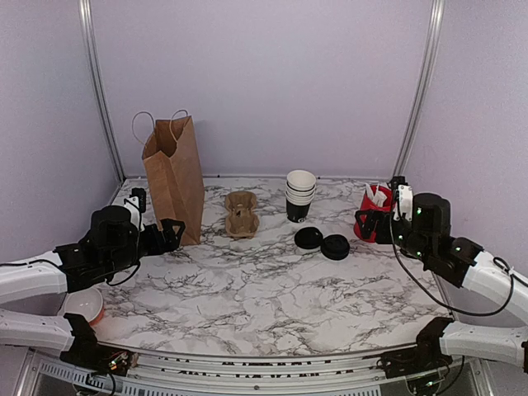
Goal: Pack the takeout coffee
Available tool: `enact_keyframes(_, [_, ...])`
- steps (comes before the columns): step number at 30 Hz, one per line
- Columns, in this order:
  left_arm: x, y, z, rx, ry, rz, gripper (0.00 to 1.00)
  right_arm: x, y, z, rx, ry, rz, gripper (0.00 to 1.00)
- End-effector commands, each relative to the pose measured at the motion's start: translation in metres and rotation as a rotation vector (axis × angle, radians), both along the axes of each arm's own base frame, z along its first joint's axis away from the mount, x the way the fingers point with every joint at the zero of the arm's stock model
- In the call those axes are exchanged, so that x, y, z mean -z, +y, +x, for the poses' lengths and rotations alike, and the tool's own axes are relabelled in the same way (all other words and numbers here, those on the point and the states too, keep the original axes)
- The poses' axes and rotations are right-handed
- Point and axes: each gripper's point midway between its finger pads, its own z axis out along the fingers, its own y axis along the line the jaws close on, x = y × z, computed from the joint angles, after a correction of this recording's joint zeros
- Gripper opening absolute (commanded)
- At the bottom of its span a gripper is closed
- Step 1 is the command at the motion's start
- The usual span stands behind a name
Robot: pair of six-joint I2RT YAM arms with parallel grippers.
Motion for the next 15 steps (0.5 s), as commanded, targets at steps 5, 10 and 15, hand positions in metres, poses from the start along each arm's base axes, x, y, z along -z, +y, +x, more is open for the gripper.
enact_keyframes(5, [-0.002,-0.004,0.001,0.016,-0.004,-0.008,0.99,0.01,-0.002,-0.002,0.004,0.03,-0.039,1.0])
enact_keyframes(10, [-0.001,-0.004,0.002,0.014,0.005,-0.009,0.99,0.019,0.001,0.0,-0.004,0.065,-0.061,1.0])
enact_keyframes(15, [0.004,0.0,0.001,-0.006,0.037,0.012,0.99,0.025,0.008,0.006,-0.022,0.094,-0.073,1.0])
